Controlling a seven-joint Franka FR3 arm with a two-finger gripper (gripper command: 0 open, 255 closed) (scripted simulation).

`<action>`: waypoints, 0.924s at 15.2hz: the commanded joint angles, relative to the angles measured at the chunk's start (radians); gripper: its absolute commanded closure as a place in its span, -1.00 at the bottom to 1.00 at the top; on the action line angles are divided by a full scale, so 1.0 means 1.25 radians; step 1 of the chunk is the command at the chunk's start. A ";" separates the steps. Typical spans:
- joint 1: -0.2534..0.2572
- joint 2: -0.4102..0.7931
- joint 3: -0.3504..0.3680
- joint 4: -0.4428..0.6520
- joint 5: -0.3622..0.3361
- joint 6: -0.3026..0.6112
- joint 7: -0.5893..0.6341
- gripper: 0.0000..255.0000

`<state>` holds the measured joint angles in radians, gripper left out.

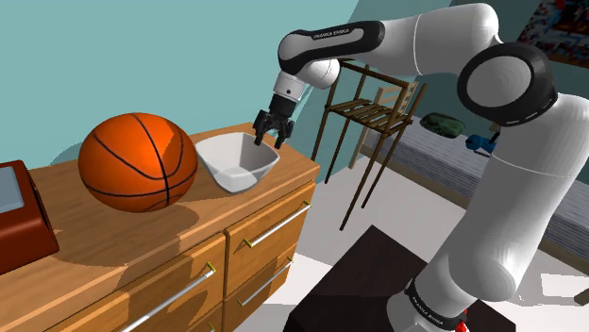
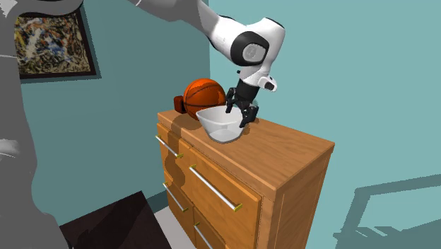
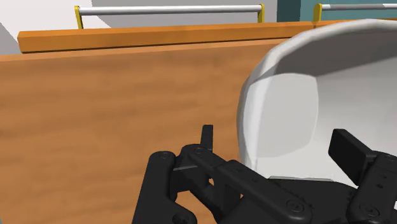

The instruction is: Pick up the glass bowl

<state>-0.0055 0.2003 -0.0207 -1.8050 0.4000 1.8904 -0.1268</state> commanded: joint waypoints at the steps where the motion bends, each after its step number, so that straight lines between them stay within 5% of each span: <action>1: 0.000 0.012 0.001 -0.007 0.004 0.018 -0.008 -1.00; 6: 0.001 0.025 0.002 -0.028 0.009 0.050 -0.020 -1.00; 7: 0.001 0.025 0.002 -0.029 0.010 0.051 -0.021 1.00; 14: 0.001 0.025 0.002 -0.029 0.010 0.051 -0.021 1.00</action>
<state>-0.0045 0.2300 -0.0183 -1.8405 0.4129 1.9537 -0.1528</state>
